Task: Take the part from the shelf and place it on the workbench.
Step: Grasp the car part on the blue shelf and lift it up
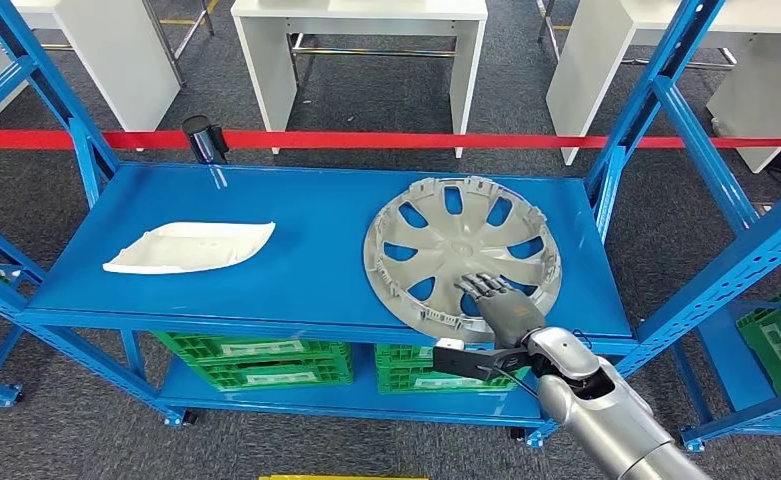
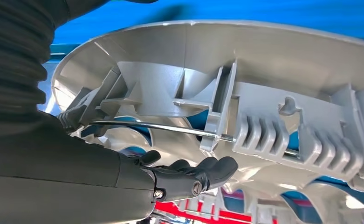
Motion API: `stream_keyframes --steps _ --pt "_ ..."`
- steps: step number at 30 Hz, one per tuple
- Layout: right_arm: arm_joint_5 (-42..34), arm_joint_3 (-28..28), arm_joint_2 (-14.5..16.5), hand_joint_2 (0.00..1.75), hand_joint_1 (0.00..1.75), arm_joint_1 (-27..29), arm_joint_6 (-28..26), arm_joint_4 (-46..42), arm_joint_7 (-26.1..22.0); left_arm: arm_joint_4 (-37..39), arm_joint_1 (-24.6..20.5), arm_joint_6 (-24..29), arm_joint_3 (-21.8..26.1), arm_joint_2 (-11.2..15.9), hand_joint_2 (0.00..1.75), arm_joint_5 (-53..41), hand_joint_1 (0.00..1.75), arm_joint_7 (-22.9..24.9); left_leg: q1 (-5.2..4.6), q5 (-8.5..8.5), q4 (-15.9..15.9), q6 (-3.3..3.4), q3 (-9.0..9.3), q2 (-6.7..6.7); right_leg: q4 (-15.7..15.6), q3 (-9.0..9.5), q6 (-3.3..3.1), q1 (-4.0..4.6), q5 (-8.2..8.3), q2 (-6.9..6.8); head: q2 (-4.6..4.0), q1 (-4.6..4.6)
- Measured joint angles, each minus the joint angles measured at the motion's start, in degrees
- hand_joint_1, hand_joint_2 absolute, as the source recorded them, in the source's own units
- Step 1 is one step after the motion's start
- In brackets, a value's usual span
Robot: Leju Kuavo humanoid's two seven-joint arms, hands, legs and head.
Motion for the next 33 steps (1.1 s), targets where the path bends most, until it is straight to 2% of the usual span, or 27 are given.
stream_keyframes --steps 3,16,22,27,33 --pt "1.1 0.1 0.0 1.75 1.75 -0.5 0.4 0.7 1.1 0.0 0.0 -0.1 0.1 0.0 0.0 -0.2 0.0 0.0 0.0 0.0 0.0 0.0 0.03 0.0 0.0 0.03 0.0 0.0 0.0 0.0 0.0 0.0" --pt "4.5 0.7 -0.6 1.75 1.75 0.8 -2.6 -0.5 2.2 0.0 0.1 0.7 0.4 0.0 0.0 -1.1 0.0 -0.8 0.01 0.09 0.0 0.01 0.25 0.06 0.0 0.14 0.06 0.0 0.06 0.06 0.0 0.0" --pt "7.9 0.2 -1.1 1.75 1.75 3.4 -7.0 -3.6 3.4 0.0 0.3 1.5 1.1 0.0 0.0 -1.3 0.0 -1.4 -0.04 0.16 0.0 0.01 0.21 0.05 0.0 0.15 0.18 -0.06 0.14 0.04 -0.01 0.0" --pt "8.5 -0.6 -1.2 1.75 1.75 4.9 -8.6 -6.0 3.6 0.0 0.4 1.8 1.6 0.0 0.0 -1.3 0.0 -1.6 -0.05 0.14 0.0 -0.01 0.2 0.04 0.0 0.12 0.18 -0.08 0.14 0.04 -0.01 0.0" --pt "6.7 -3.8 -1.2 1.75 1.75 7.8 -15.1 -12.6 0.4 0.0 0.4 2.3 1.9 0.0 0.0 -1.7 0.0 -2.0 -0.05 0.12 -0.1 -0.03 0.2 0.03 0.0 0.09 0.13 -0.08 0.1 0.03 0.01 0.0"
